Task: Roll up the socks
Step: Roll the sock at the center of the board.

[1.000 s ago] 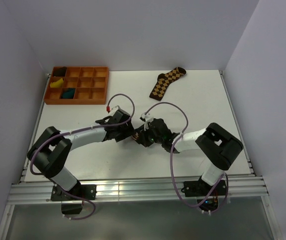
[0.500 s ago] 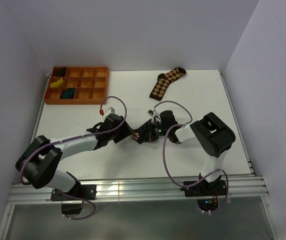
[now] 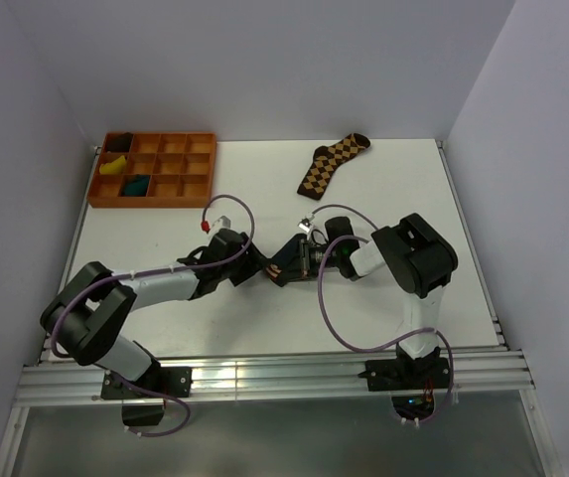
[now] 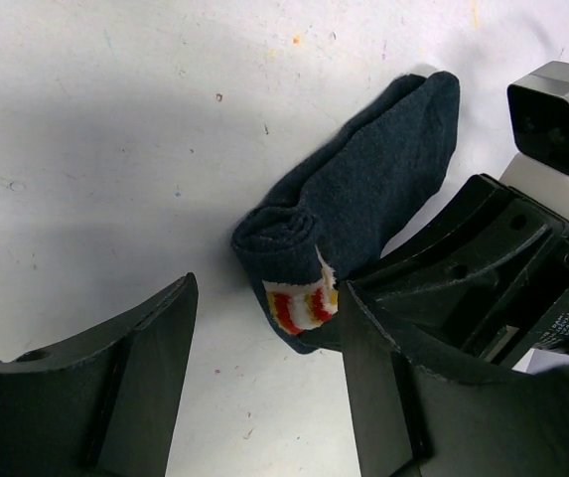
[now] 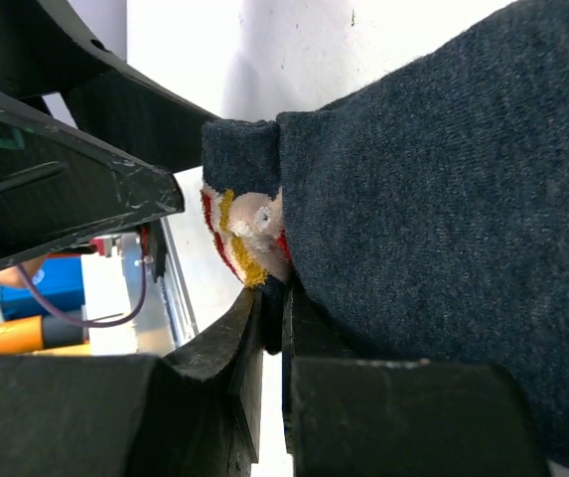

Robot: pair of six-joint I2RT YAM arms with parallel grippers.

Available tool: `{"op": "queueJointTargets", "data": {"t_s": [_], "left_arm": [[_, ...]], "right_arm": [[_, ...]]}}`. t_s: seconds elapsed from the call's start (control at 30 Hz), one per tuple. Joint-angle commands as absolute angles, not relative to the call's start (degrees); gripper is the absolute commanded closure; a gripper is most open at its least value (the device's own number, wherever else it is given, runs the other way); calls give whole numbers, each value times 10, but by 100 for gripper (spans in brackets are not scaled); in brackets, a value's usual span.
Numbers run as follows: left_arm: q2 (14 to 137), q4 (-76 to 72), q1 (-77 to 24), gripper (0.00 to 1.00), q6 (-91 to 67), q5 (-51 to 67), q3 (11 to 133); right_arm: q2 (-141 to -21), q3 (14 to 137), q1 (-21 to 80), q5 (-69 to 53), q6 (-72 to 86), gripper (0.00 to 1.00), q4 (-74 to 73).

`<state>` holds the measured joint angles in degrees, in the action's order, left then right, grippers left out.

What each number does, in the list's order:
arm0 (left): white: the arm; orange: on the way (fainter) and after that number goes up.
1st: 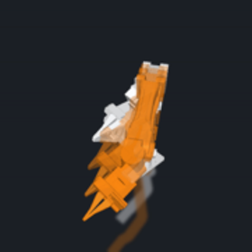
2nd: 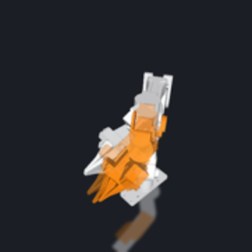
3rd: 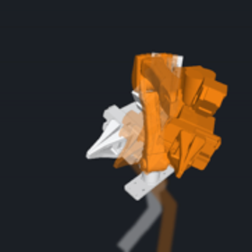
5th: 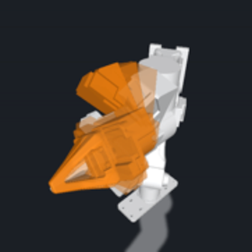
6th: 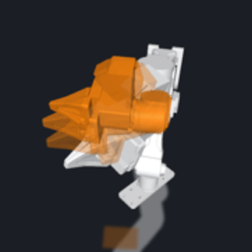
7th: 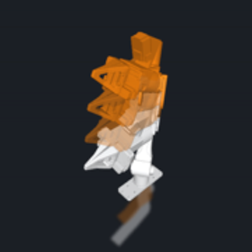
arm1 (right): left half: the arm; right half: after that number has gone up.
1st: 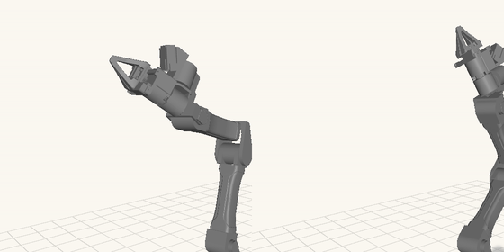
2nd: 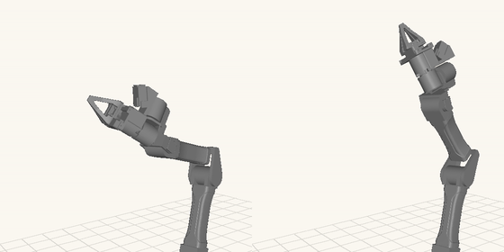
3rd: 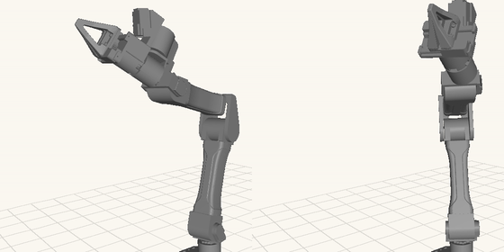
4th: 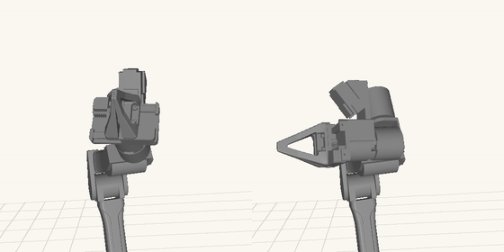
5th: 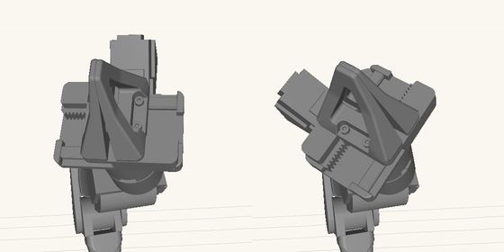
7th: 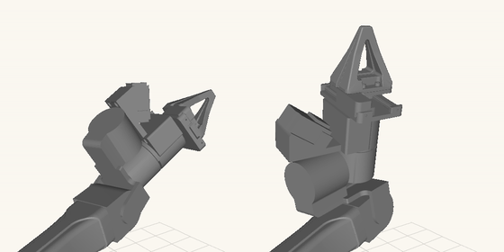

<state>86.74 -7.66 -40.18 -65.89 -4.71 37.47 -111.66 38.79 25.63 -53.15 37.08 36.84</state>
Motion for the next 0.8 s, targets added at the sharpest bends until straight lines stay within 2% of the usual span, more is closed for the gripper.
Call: {"op": "queueJointTargets", "data": {"t_s": [0.0,0.5,0.67,0.77], "left_arm": [[878,-105,-402,37,-676,-47,379],[925,-94,-402,44,-697,-57,400],[937,-63,-402,54,-695,-76,405],[949,-54,-402,65,-693,-72,413]], "right_arm": [[-1147,387,250,-505,356,100,291],[-1143,414,250,-483,315,100,223],[-1136,410,250,-476,306,100,221],[-1122,405,250,-464,298,100,221]]}}
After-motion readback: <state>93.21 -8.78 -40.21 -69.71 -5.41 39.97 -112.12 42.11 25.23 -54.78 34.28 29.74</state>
